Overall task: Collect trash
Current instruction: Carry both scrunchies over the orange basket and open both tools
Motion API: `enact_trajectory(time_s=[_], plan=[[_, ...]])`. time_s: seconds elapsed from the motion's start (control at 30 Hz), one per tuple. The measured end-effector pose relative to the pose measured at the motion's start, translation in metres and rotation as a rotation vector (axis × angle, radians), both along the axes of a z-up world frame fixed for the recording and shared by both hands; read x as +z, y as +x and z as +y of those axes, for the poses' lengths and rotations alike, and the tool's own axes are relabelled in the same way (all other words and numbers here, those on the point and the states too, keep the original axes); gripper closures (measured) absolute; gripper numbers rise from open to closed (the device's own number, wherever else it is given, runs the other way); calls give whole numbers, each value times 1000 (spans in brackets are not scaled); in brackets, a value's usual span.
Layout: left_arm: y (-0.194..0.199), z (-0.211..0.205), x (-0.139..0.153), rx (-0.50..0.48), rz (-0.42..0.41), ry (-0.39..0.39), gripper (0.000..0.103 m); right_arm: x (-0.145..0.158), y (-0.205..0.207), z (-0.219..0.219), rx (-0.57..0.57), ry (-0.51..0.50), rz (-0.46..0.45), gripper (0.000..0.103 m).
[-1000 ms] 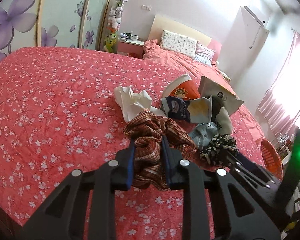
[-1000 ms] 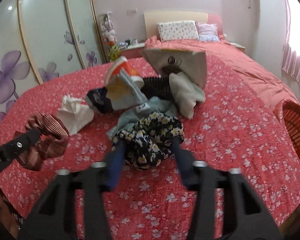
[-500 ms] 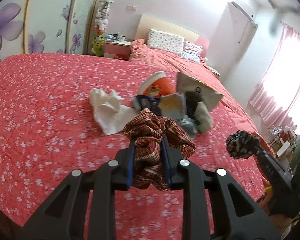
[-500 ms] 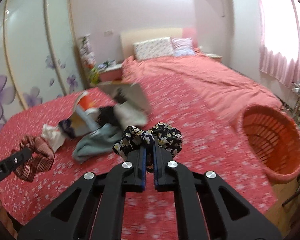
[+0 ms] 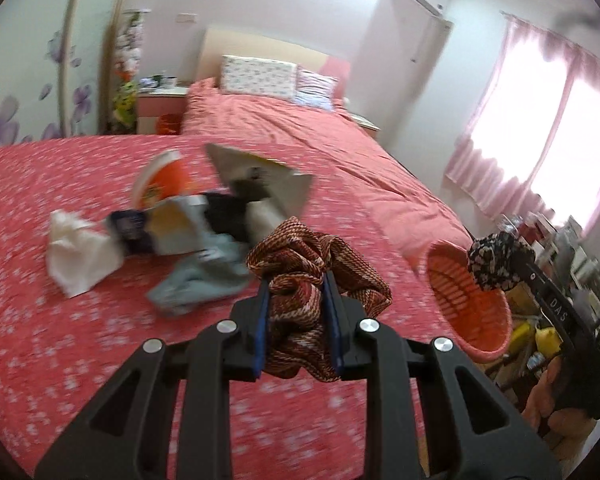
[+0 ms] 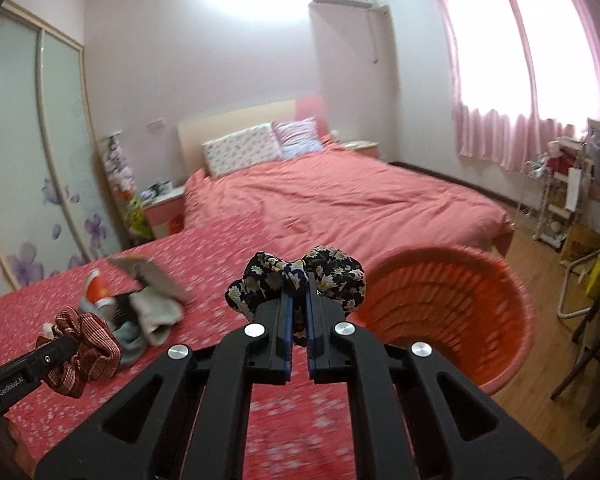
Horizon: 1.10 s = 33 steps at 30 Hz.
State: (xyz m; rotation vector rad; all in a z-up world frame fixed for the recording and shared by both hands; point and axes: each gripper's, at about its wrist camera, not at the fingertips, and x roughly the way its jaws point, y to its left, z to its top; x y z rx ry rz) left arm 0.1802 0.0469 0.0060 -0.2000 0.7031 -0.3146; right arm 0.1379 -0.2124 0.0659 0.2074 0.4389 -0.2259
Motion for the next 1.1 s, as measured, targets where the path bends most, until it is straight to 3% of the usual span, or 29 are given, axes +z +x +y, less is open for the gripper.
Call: enact_trajectory(time_s=[0.63, 1.03, 1.1], plan=[[58, -205, -4, -334, 5, 26, 78, -17, 1, -95, -161, 33, -61, 98], [77, -271, -36, -416, 52, 66, 76, -34, 12, -134, -204, 135, -68, 97], [80, -276, -41, -413, 60, 75, 67, -36, 13, -138, -200, 146, -68, 96]])
